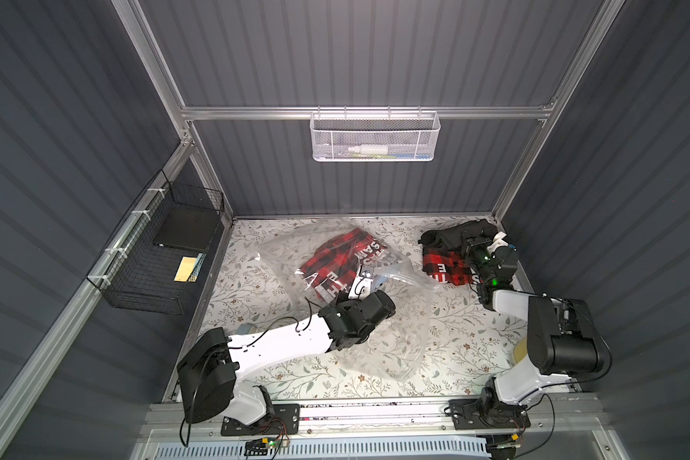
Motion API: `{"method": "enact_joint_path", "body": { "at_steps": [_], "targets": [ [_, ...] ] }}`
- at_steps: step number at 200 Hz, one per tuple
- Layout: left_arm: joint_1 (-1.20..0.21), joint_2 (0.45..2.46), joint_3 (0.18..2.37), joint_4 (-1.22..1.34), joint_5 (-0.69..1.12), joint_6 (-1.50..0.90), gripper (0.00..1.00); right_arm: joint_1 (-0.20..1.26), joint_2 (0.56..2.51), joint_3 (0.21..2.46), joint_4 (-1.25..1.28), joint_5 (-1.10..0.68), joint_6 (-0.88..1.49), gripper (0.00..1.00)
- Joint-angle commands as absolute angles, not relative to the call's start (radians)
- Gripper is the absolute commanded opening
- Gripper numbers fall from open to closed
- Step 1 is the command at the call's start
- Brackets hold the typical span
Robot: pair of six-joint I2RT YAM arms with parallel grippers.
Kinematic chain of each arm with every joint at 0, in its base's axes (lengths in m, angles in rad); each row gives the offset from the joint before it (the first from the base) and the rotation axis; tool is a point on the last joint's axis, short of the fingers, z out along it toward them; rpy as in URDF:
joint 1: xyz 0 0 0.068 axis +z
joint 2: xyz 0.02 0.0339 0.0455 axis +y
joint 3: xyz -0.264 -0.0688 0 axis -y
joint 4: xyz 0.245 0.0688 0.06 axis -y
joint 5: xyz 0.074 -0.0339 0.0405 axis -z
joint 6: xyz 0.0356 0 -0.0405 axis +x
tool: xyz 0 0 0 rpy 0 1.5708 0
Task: Take the shirt out of the vacuum bag
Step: Place the shirt at the center of the board.
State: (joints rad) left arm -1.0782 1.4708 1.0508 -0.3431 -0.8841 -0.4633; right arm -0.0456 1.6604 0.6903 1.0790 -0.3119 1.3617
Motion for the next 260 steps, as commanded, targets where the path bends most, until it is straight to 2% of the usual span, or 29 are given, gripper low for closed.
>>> {"method": "enact_joint_path", "body": {
  "at_steps": [1, 58, 89, 113, 122, 131, 147, 161, 195, 244, 260],
  "targets": [
    [-1.072, 1.459, 1.068, -0.379, -0.914, -0.445, 0.0, -0.029, 1.715, 0.629, 1.212, -0.337, 1.358, 0.0],
    [-1.072, 1.429, 1.073, -0.385, -0.919, -0.426, 0.0, 0.005, 1.727, 0.462, 1.298, -0.304, 1.323, 0.0],
    [-1.072, 1.415, 1.078, -0.385, -0.918, -0.402, 0.0, 0.008, 1.645, 0.394, 1.178, -0.269, 1.254, 0.0],
    [-1.072, 1.417, 1.079, -0.393, -0.914, -0.397, 0.0, 0.002, 1.572, 0.357, 1.023, -0.155, 1.216, 0.0],
    [-1.072, 1.417, 1.076, -0.394, -0.909, -0.397, 0.0, -0.001, 1.557, 0.351, 0.975, -0.142, 1.215, 0.11],
    [-1.072, 1.417, 1.075, -0.394, -0.905, -0.397, 0.0, -0.001, 1.556, 0.344, 0.955, -0.142, 1.208, 0.3],
    [-1.072, 1.422, 1.078, -0.398, -0.903, -0.397, 0.0, -0.009, 1.578, 0.34, 0.97, -0.19, 1.21, 0.48],
    [-1.072, 1.425, 1.079, -0.406, -0.904, -0.397, 0.0, -0.013, 1.59, 0.326, 0.999, -0.225, 1.22, 0.58],
    [-1.072, 1.415, 1.076, -0.416, -0.913, -0.39, 0.0, -0.021, 1.502, 0.299, 0.967, -0.247, 1.196, 0.67],
    [-1.072, 1.4, 1.073, -0.403, -0.919, -0.368, 0.0, -0.02, 1.055, 0.37, 0.496, -0.103, 1.048, 0.7],
    [-1.072, 1.402, 1.072, -0.392, -0.919, -0.36, 0.0, -0.02, 0.941, 0.396, 0.425, -0.051, 1.019, 0.72]
  ]
}}
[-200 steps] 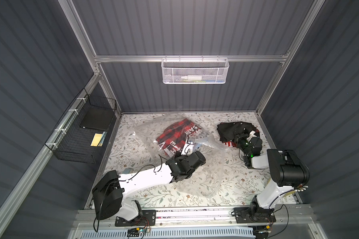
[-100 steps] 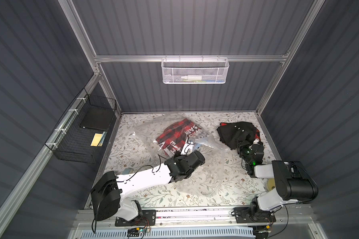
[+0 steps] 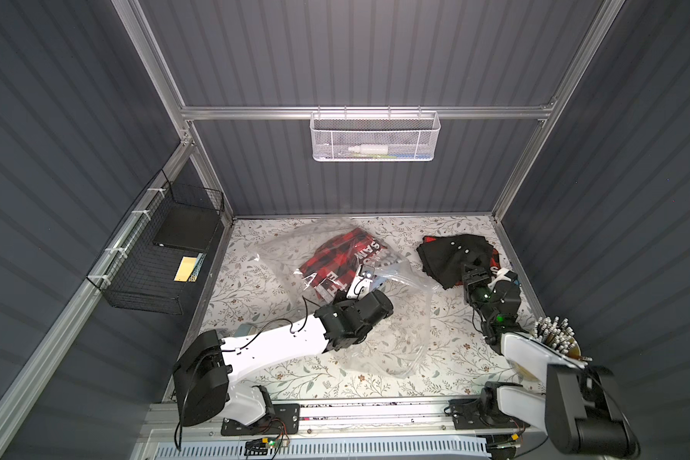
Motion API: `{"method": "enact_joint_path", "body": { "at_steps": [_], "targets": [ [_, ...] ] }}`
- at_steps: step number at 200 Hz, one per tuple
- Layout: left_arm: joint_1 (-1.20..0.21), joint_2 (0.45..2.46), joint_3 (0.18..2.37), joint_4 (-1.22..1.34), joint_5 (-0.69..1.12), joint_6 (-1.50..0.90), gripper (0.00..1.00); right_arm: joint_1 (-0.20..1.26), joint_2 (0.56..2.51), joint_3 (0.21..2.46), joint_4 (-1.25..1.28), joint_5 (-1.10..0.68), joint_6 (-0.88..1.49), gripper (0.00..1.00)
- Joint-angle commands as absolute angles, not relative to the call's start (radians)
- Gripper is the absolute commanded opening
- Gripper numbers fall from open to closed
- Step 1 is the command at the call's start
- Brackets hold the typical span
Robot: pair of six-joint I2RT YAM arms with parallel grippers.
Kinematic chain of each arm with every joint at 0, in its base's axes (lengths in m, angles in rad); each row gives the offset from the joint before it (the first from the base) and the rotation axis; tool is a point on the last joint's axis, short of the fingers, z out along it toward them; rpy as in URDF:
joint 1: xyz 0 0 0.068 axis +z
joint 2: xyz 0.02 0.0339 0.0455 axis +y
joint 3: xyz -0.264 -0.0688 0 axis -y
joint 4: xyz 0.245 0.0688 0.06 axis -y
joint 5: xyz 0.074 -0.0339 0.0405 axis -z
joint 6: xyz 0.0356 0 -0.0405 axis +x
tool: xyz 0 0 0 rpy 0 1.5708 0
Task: Take the shirt out of the vacuum bag
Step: Place the shirt at the center of the board.
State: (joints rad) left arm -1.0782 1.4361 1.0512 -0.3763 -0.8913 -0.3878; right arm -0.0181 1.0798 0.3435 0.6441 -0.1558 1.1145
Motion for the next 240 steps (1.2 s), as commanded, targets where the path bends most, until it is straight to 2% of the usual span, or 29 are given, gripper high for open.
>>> {"method": "enact_joint_path", "body": {
  "at_steps": [1, 24, 58, 83, 109, 142, 165, 240],
  "targets": [
    [-1.072, 1.402, 1.073, -0.392, -0.918, -0.359, 0.0, -0.02, 0.936, 0.397, 0.422, -0.045, 1.019, 0.72],
    [-1.072, 1.413, 1.08, -0.371, -0.914, -0.351, 0.0, -0.036, 0.915, 0.445, 0.445, -0.001, 1.002, 0.78],
    [-1.072, 1.436, 1.098, -0.365, -0.902, -0.355, 0.0, -0.137, 1.108, 0.588, 0.423, -0.148, 1.119, 0.79],
    [-1.072, 1.432, 1.09, -0.365, -0.896, -0.367, 0.0, -0.175, 1.164, 0.553, 0.571, -0.171, 1.228, 0.8],
    [-1.072, 1.431, 1.081, -0.36, -0.876, -0.372, 0.0, -0.201, 1.208, 0.598, 0.553, -0.198, 1.279, 0.81],
    [-1.072, 1.452, 1.099, -0.376, -0.855, -0.377, 0.0, -0.256, 1.269, 0.537, 0.684, -0.247, 1.43, 0.81],
    [-1.072, 1.473, 1.121, -0.392, -0.839, -0.38, 0.0, -0.28, 1.292, 0.517, 0.726, -0.248, 1.473, 0.82],
    [-1.072, 1.512, 1.168, -0.429, -0.818, -0.388, 0.0, -0.292, 1.518, 0.527, 0.954, -0.44, 1.572, 0.83]
  ]
}}
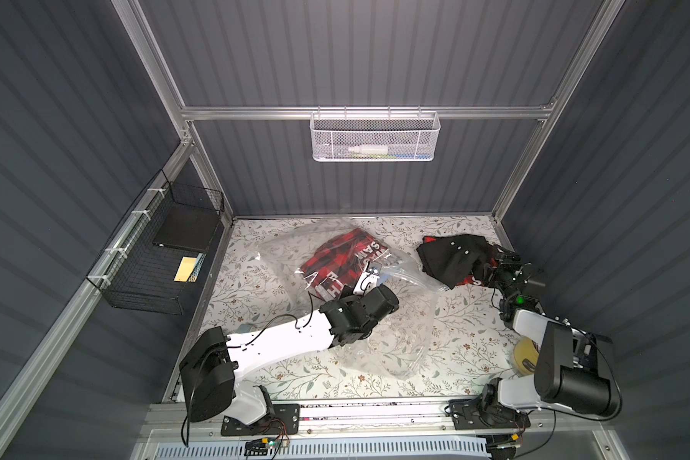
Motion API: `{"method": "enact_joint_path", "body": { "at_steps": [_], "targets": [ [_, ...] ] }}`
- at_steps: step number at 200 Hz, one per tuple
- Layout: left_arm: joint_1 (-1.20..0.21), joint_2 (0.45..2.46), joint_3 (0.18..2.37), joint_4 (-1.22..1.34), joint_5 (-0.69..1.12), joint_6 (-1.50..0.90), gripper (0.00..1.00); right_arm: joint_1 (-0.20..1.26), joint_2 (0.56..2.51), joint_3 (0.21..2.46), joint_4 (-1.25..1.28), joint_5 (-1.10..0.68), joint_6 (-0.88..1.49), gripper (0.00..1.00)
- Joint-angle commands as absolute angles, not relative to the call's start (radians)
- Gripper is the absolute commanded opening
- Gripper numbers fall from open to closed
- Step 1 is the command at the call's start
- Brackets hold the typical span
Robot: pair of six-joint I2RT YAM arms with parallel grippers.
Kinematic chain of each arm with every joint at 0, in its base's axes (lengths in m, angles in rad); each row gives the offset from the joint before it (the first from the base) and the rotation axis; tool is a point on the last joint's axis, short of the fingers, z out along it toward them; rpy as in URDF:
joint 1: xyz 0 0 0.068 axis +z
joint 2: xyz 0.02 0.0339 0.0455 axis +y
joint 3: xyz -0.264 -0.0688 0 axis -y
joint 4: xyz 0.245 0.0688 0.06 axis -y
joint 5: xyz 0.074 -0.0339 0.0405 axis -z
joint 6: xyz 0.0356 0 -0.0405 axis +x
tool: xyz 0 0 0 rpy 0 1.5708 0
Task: Take the shirt out of the vacuum bag
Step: Place the shirt at the center of the board, then adjust the shirt at the center of the board.
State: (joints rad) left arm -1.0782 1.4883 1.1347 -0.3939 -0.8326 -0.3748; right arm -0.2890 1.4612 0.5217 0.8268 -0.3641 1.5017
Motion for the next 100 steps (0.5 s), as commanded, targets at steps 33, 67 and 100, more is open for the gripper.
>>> {"method": "enact_joint_path", "body": {
  "at_steps": [33, 67, 100],
  "targets": [
    [-1.072, 1.523, 1.169, -0.431, -0.815, -0.389, 0.0, -0.295, 1.594, 0.554, 0.981, -0.428, 1.548, 0.8],
    [-1.072, 1.528, 1.177, -0.43, -0.815, -0.382, 0.0, -0.295, 1.656, 0.591, 1.007, -0.443, 1.518, 0.62],
    [-1.072, 1.527, 1.174, -0.428, -0.811, -0.382, 0.0, -0.298, 1.659, 0.592, 0.981, -0.409, 1.462, 0.24]
  ]
}}
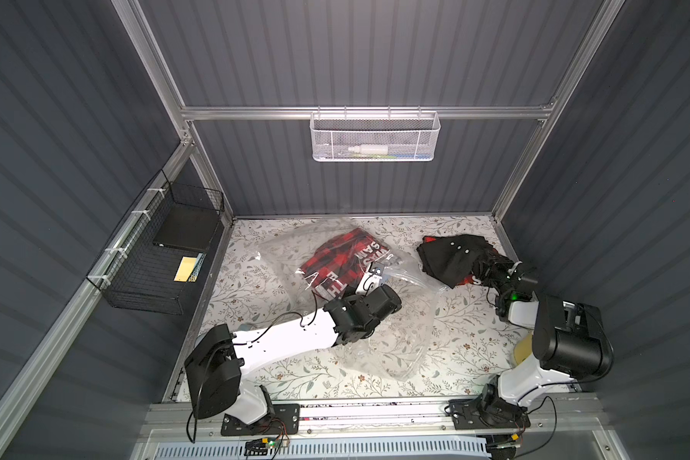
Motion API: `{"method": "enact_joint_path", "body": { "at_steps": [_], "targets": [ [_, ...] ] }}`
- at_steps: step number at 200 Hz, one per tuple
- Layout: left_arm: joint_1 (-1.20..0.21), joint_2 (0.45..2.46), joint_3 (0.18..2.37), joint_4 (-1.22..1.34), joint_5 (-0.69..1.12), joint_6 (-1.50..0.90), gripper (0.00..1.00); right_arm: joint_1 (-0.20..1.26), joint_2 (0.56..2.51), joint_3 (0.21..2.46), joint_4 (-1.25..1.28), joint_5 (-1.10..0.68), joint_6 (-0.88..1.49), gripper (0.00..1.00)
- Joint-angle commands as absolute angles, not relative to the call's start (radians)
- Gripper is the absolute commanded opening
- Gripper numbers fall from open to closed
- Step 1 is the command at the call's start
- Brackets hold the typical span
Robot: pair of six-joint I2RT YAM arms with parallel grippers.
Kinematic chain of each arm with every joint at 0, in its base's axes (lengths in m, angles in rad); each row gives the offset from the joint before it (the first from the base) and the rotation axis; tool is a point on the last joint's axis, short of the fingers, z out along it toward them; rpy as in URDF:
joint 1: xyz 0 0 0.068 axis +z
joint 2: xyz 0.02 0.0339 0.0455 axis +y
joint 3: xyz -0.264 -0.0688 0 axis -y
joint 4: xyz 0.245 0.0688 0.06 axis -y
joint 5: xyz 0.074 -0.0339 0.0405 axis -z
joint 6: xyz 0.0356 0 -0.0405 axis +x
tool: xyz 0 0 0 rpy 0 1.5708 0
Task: Take the shirt out of the vacuum bag
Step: Adjust the shirt at the center of the board.
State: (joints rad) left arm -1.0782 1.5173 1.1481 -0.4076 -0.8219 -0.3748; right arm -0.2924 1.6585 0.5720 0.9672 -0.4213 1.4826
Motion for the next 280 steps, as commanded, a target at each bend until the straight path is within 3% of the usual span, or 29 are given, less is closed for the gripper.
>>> {"method": "enact_joint_path", "body": {
  "at_steps": [1, 23, 55, 92, 139, 183, 242, 273, 280],
  "targets": [
    [-1.072, 1.527, 1.174, -0.428, -0.811, -0.382, 0.0, -0.299, 1.659, 0.592, 0.98, -0.409, 1.461, 0.23],
    [-1.072, 1.523, 1.173, -0.428, -0.81, -0.382, 0.0, -0.304, 1.648, 0.602, 0.949, -0.399, 1.421, 0.0],
    [-1.072, 1.508, 1.163, -0.417, -0.81, -0.38, 0.0, -0.302, 1.559, 0.677, 0.714, -0.346, 1.247, 0.0],
    [-1.072, 1.5, 1.147, -0.412, -0.807, -0.386, 0.0, -0.246, 1.467, 0.814, 0.388, -0.114, 0.957, 0.0],
    [-1.072, 1.485, 1.124, -0.411, -0.801, -0.394, 0.0, -0.187, 1.544, 0.881, 0.292, -0.004, 0.805, 0.0],
    [-1.072, 1.47, 1.105, -0.419, -0.802, -0.398, 0.0, -0.16, 1.573, 0.841, 0.272, 0.095, 0.808, 0.0],
    [-1.072, 1.474, 1.085, -0.413, -0.792, -0.398, 0.0, -0.161, 1.434, 0.736, 0.216, 0.221, 0.863, 0.0],
    [-1.072, 1.478, 1.084, -0.41, -0.782, -0.4, 0.0, -0.165, 1.435, 0.729, 0.183, 0.172, 0.883, 0.34],
    [-1.072, 1.475, 1.084, -0.41, -0.782, -0.401, 0.0, -0.163, 1.425, 0.72, 0.187, 0.157, 0.885, 0.46]
  ]
}}
